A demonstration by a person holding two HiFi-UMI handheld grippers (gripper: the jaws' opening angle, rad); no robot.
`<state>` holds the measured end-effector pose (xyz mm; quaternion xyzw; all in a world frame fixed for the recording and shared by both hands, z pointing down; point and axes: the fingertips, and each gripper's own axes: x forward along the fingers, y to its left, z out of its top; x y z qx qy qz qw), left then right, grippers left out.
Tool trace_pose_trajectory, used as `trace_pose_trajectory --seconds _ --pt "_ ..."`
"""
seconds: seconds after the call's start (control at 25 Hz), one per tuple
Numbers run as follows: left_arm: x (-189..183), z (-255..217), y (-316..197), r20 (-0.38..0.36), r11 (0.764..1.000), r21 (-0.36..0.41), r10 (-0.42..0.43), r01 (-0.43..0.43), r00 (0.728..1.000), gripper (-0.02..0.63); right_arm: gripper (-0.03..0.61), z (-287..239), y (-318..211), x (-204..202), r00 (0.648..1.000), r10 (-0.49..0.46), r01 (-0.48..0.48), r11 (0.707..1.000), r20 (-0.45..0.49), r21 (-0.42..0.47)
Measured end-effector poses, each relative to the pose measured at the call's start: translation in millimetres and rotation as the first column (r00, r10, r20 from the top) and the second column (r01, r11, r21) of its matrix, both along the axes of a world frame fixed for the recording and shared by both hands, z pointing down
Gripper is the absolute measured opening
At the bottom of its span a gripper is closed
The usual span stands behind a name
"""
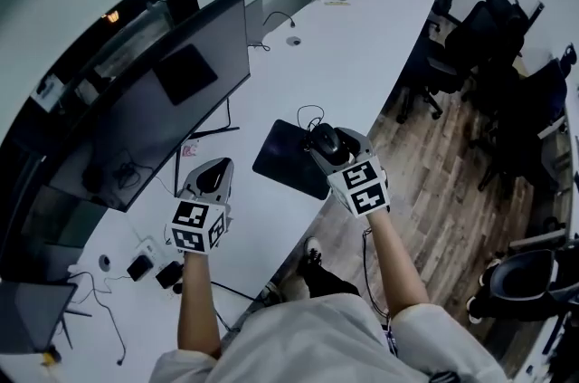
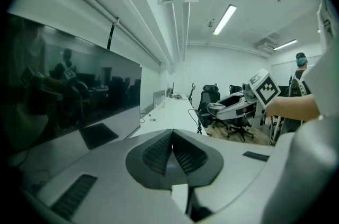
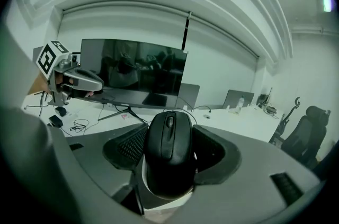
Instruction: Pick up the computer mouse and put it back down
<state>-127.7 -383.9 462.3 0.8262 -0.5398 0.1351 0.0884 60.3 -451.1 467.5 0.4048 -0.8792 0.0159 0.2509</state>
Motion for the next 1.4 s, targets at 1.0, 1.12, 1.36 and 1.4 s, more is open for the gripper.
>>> trace_pose_trajectory --seconds 1.0,1.12,1.36,1.4 --pt "4 121 -63 0.078 0.963 -0.245 -0.094 0.110 0.993 0.016 0.278 277 -109 28 0.989 0.064 -0.110 0.923 -0.133 -0.369" --pt "12 121 -57 0.098 0.967 -0.243 -0.052 0.075 0.994 0.015 0.279 284 -112 32 0.989 0.091 -0.130 0.907 -0.114 -0.400" --pt "7 101 -38 0.071 0.977 -0.203 -0.045 0.059 0.996 0.015 0.291 257 -107 41 0.986 0.144 -0.165 0.921 -0.087 -0.354" --pt "6 96 -35 0.069 0.980 -0.192 -0.044 0.057 0.997 0.017 0.286 245 -104 46 0.983 0.165 -0.181 0.925 -0.076 -0.334"
